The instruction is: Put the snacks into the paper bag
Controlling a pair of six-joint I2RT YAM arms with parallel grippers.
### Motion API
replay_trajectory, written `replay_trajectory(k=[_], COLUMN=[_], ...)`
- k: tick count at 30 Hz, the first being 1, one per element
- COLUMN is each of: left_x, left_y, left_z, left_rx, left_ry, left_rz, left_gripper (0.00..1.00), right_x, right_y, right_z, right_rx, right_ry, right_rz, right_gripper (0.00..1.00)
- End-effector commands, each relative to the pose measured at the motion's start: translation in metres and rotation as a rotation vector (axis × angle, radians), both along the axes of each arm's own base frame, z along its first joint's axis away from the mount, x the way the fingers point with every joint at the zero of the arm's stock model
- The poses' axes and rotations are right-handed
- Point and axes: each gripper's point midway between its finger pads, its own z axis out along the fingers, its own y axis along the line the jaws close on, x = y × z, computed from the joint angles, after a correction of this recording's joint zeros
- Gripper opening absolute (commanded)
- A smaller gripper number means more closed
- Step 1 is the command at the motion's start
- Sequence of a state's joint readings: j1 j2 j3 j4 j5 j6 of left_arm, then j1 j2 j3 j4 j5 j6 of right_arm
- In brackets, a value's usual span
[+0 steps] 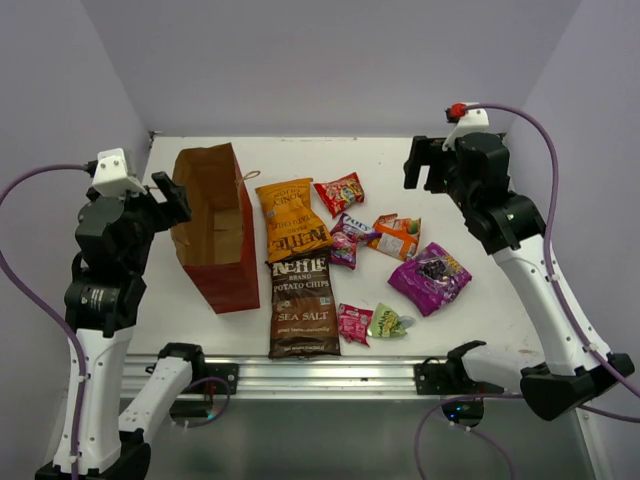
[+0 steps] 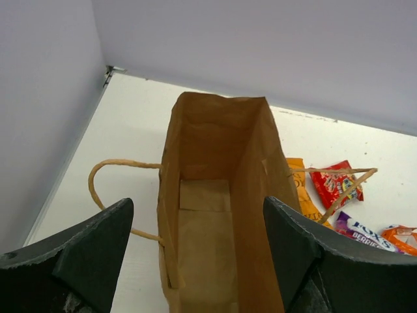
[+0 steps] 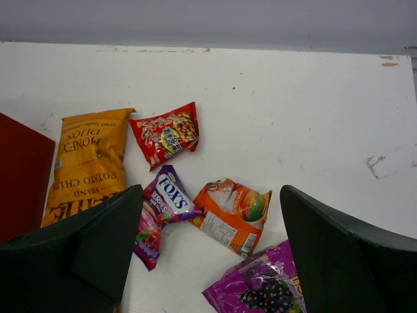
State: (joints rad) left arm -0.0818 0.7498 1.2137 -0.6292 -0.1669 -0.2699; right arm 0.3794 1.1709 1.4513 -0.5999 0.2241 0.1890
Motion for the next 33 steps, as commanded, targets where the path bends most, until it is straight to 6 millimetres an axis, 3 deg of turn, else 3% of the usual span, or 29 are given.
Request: replay_trajectory(k=[1,14,30,32,33], left_x=[-0.002,-0.010,-0.014,-0.014,-0.014], left_y=[0.010,0.003,-0.003,-0.003,-0.003], left_z=[-0.012,-0.082,-0.120,-0.123,-0.125], left_rx=[-0.004,-0.092,-0.096,-0.098,-0.094], left_ry=[0.065,0.322,0.446,0.451,0.453], left_rz=[0.067,0.095,0.075,0.072,0.071], left_gripper=[0.84,0.69,0.51,0.45,0.36], right_x=[0.007,0.009,0.008,0.008,0.009], right_y=[-0.002,0.004,0.007,0.009,0.014], right_z=[0.007,0.004,-0.001,-0.005,-0.009], right_rx=[-0.009,0.009,0.020,0.022,0.025], right_ry=[-0.016,-0.015,-0.005,0.006,0.019], right_rz=[-0.025,-0.006,0.005,0.014,0.037], right_gripper=[0.91,0.91,0.91,0.90,0.89])
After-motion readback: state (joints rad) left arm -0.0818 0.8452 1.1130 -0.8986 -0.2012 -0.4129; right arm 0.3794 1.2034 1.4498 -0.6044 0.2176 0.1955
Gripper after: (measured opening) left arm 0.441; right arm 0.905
